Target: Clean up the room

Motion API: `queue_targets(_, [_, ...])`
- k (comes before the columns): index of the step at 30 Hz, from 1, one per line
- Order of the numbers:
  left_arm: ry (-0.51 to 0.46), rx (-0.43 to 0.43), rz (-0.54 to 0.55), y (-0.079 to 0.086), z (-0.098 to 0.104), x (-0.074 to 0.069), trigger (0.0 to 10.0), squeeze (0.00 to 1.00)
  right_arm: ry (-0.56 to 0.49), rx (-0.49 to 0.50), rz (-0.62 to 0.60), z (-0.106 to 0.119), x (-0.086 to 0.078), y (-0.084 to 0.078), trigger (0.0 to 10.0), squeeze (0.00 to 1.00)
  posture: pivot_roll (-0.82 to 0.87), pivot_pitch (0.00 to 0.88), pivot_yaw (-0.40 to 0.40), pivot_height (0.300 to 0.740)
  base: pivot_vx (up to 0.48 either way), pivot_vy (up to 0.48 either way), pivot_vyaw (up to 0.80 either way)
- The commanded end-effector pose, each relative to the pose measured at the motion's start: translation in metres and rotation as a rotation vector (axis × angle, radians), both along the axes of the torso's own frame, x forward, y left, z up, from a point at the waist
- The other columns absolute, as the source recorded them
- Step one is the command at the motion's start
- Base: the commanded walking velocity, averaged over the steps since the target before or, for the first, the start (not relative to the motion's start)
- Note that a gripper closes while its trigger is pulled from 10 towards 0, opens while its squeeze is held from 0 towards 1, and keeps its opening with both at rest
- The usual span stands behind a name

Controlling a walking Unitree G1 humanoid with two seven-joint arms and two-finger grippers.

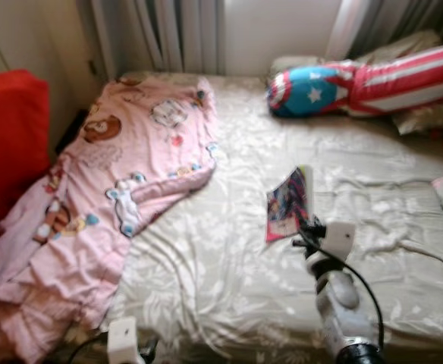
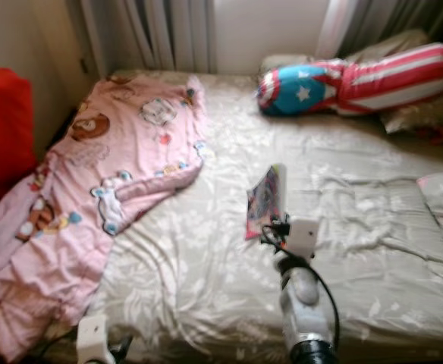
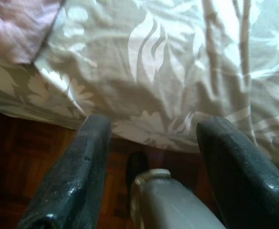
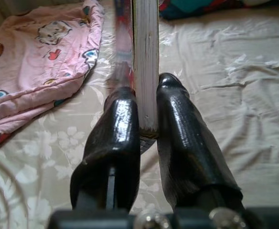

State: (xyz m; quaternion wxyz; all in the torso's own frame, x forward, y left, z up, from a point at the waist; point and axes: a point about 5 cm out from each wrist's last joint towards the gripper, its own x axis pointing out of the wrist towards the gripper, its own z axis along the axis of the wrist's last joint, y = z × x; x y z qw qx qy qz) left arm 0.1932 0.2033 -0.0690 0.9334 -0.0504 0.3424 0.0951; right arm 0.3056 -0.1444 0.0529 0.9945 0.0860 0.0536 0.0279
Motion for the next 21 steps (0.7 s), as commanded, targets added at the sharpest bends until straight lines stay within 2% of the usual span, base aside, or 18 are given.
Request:
queue_targets(1, [0.029,-0.012,-0.014,-0.0078,-0.0050,-0.0061,10.0,0.00,-0.034,-0.008,-0.029,0.0070,0.0023,-0.0095,10.0,0.00,0.00,0.102,-0.021,0.740,0.000,-0.349,0.00])
queue_targets(21, [0.023,-0.008,-0.004,-0.0061,-0.0041,-0.0054,10.0,0.00,-0.011,-0.040,-0.014,0.0029,0.0010,-0.0118,10.0,0.00,-0.01,0.113,-0.016,0.740,0.000,-0.348,0.00])
